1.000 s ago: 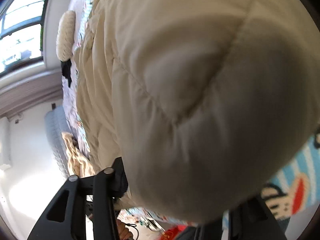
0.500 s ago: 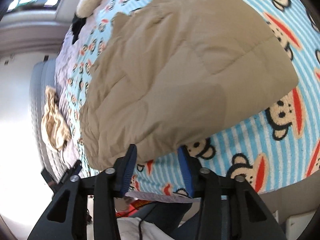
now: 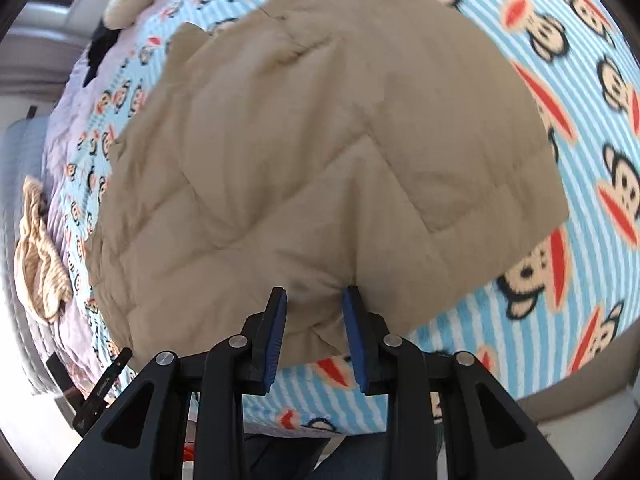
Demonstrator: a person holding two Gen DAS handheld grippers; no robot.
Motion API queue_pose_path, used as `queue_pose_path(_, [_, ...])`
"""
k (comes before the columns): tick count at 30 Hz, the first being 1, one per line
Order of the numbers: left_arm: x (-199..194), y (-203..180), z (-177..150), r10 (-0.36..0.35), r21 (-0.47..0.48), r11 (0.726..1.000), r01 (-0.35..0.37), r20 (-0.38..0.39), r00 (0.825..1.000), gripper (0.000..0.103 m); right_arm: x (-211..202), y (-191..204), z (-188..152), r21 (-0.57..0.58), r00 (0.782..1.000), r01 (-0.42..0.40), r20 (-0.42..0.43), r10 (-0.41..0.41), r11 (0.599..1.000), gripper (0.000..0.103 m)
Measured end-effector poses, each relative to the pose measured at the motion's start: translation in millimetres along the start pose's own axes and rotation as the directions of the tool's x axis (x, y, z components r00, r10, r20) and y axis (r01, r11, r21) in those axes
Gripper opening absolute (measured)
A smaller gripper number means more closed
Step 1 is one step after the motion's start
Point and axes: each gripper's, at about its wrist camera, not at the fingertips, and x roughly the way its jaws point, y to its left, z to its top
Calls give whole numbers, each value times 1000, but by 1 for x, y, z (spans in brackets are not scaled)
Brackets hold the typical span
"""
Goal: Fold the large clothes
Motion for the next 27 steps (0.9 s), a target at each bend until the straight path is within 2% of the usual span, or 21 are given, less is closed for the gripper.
queue_pose_path(3, [-6,1,5,-4,13,1000,3,13,1000,50,-2,5,-1,-15,1000,-14,-1,14,1000,33])
queue_pose_path(9, [-11,-1,15,-31,34,999,30,13,999,50,-9,46,-5,-115,999,-44,4,45,992,34])
queue_pose_path(10, [-10,-1,16,-32,37,999,32,10,999,54,-8,55,-6,-137,999,-46,2,47,990,35])
queue_pose_path(11, [-10,-2,16,-31,43,999,30,6,1000,78,-6,63,-7,-158,999,-48,-2,48,986,36])
queue_pose_path(12, [-12,-2,17,-25,48,999,24,15,1000,89,-2,73,-7,-175,999,-50,-9,49,983,37])
queue_pose_path(13, [-13,-2,17,-22,54,998,20,28,999,95,0,77,-8,-186,999,-52,-14,51,981,37])
queue_pose_path(21, [-10,0,21,-8,87,996,5,29,1000,96,29,109,-16,-235,998,-47,-61,33,971,38])
queue_pose_path(22, [-10,1,21,-13,87,996,10,35,999,103,32,110,-17,-236,997,-44,-65,30,971,38])
queue_pose_path(24, [-10,4,23,-29,86,996,24,51,998,103,35,112,-19,-237,997,-38,-69,23,971,42])
queue_pose_path(27, [-5,8,29,-65,81,995,63,27,997,103,37,112,-20,-237,997,-28,-70,12,971,48])
